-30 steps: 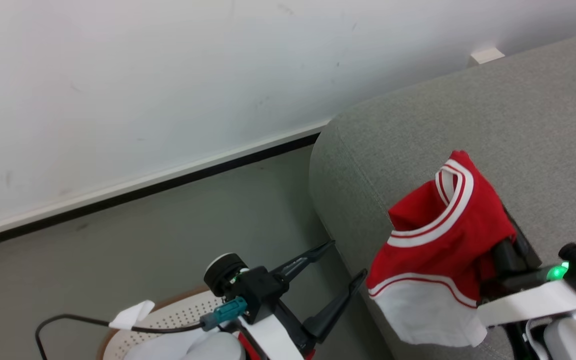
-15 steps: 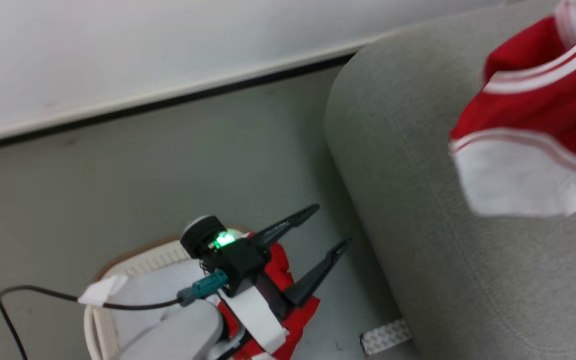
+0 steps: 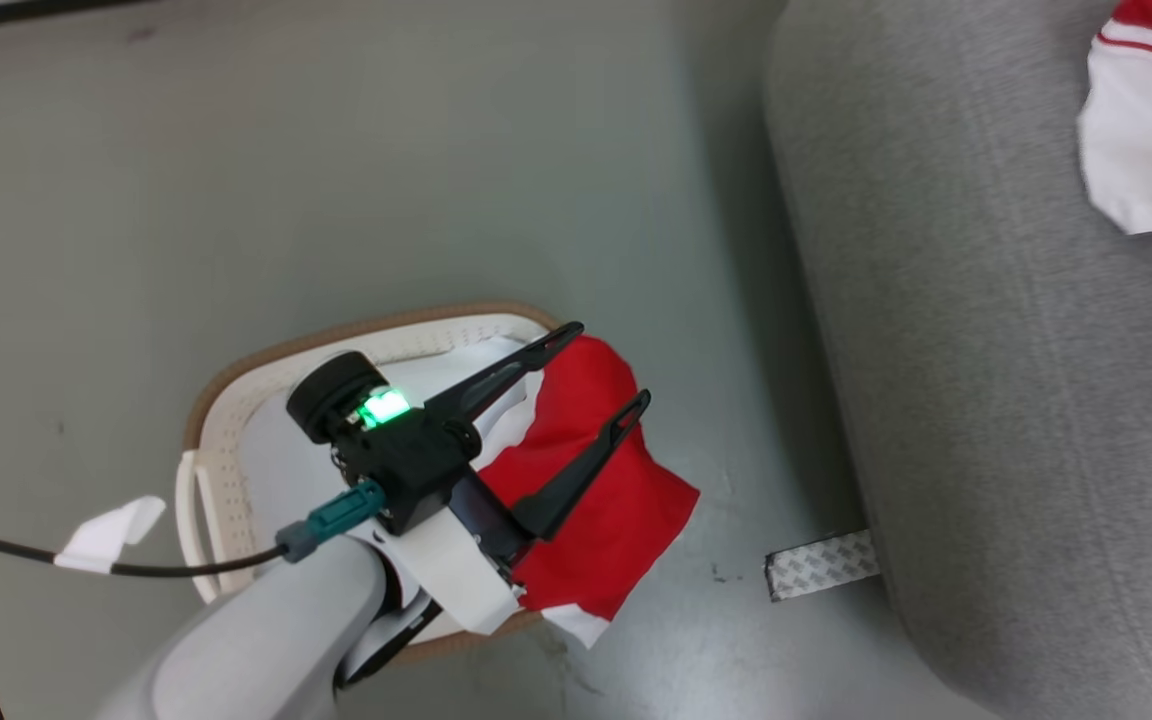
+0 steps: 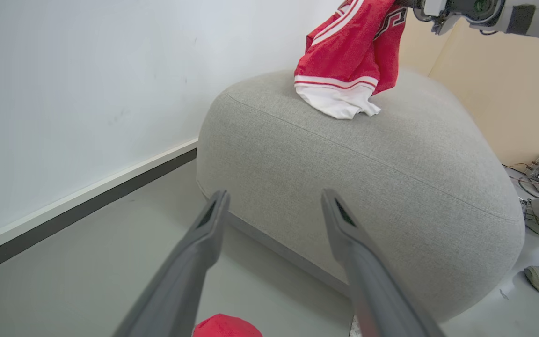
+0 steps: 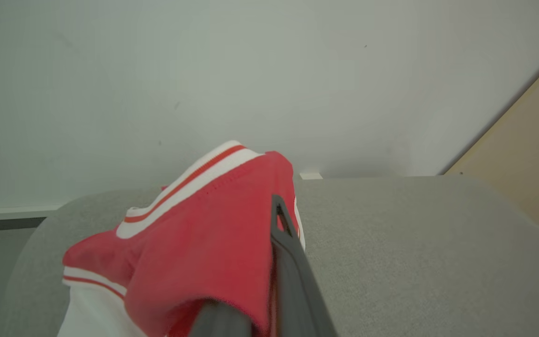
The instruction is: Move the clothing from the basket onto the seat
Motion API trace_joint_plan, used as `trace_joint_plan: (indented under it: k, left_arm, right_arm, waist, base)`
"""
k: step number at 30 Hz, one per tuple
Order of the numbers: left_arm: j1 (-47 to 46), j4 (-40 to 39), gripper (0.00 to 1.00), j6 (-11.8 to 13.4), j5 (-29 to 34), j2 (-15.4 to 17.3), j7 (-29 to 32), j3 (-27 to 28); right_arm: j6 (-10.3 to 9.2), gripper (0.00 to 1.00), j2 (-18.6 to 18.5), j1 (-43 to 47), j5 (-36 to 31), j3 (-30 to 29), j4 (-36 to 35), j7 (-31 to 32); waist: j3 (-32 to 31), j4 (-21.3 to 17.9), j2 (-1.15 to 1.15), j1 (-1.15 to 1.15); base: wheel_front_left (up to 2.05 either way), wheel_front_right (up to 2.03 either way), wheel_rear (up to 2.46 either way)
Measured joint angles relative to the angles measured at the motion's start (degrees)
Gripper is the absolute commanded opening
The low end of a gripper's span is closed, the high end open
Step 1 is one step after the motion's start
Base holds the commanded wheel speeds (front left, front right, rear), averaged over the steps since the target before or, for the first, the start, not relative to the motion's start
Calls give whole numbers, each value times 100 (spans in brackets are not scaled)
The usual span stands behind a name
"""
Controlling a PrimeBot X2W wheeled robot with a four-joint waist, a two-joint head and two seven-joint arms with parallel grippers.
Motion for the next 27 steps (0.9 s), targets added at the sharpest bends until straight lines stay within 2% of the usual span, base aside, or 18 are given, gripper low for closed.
trace_joint_plan:
  k: [1, 2, 7, 11, 12, 13, 14, 19, 22, 25, 27]
  left_arm:
    - [0, 0, 100, 0, 0, 0, 0, 0]
    - [-34, -21, 100, 0, -5, 9, 0, 13]
    - [-48, -24, 100, -1, -14, 19, 0, 36]
    - [-64, -19, 100, 0, -18, -8, 0, 91]
    - [-64, -11, 100, 0, -22, -14, 0, 108]
    - [-62, -2, 100, -1, -23, -22, 0, 119]
    - [-51, 18, 100, 0, -24, -31, 0, 131]
    - [27, 132, 100, 0, -25, -94, 0, 157]
    - [187, 266, 100, 0, -69, -245, 0, 294]
    - [305, 339, 100, 7, -87, -305, 0, 397]
    - [481, 417, 100, 36, -137, -411, 0, 599]
  right_arm:
    - [0, 0, 0, 0, 0, 0, 0, 0]
    - [0, 0, 2, -37, -141, -9, 338, 230]
    - [0, 0, 10, -63, -405, -2, 1027, 831]
    - [0, 0, 12, -70, -437, 18, 1193, 888]
    - [0, 12, 23, -71, -436, 46, 1223, 887]
    - [0, 42, 34, -72, -434, 81, 1256, 879]
    - [0, 100, 55, -71, -433, 142, 1278, 881]
    - [0, 100, 89, -16, -325, 465, 1361, 992]
    - [0, 100, -20, 210, -143, 909, 1382, 1238]
    - [0, 100, -80, 346, 19, 1139, 1271, 1273]
    - [0, 100, -277, 504, 275, 1425, 929, 1259]
  waist:
    - [0, 0, 0, 0]
    - [97, 73, 0, 0]
    - [175, 169, 0, 0]
    - [122, 188, 0, 0]
    - [99, 186, 0, 0]
    - [71, 181, 0, 0]
    - [35, 176, 0, 0]
    - [-189, 152, 0, -1]
    - [-542, 140, 0, -1]
    - [-750, 141, 0, -1]
    - [-1083, 160, 0, -1]
  base:
    - [0, 0, 0]
    - [0, 0, 0]
    - [0, 0, 0]
    - [0, 0, 0]
    - [0, 0, 0]
    - [0, 0, 0]
    - [0, 0, 0]
    - [0, 0, 0]
    - [0, 0, 0]
    - [0, 0, 0]
    - [0, 0, 0]
